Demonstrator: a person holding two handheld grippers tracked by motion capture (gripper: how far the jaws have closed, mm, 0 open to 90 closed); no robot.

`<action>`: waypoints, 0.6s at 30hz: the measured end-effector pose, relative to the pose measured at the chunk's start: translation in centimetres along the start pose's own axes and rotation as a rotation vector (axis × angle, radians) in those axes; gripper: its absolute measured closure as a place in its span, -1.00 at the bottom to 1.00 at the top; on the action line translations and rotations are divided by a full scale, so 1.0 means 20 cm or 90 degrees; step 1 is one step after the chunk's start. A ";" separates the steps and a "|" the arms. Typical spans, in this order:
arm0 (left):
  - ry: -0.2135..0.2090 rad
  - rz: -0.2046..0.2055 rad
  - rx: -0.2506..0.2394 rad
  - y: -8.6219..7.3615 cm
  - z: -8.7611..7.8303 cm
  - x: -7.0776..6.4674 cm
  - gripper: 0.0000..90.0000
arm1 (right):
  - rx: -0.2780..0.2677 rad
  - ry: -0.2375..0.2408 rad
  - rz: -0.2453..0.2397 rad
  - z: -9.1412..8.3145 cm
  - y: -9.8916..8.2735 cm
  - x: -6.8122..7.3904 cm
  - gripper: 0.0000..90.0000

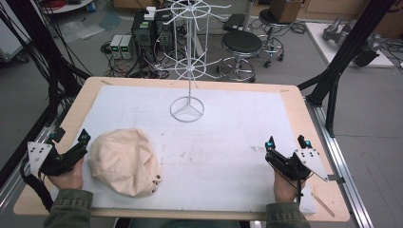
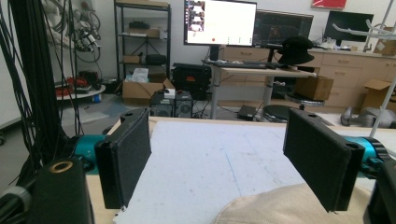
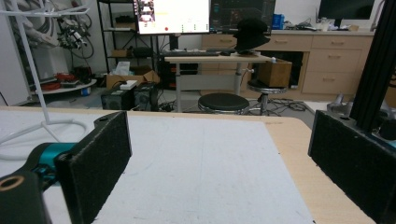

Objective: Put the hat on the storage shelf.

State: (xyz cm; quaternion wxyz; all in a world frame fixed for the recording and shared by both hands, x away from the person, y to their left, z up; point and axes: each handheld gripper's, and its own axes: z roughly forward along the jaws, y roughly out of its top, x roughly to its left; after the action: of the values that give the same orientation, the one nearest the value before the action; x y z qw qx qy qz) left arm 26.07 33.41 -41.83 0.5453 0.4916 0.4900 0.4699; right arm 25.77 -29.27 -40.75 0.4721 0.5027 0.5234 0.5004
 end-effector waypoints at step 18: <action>-0.014 -0.004 0.010 0.00 0.01 0.00 -0.48 | 0.006 0.009 0.012 0.00 0.00 0.00 -0.89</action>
State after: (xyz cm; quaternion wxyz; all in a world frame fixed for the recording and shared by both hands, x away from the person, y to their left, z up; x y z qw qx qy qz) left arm 26.23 33.35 -41.92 0.5480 0.4994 0.4893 0.4592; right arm 25.77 -29.33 -40.77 0.4612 0.5066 0.5243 0.5058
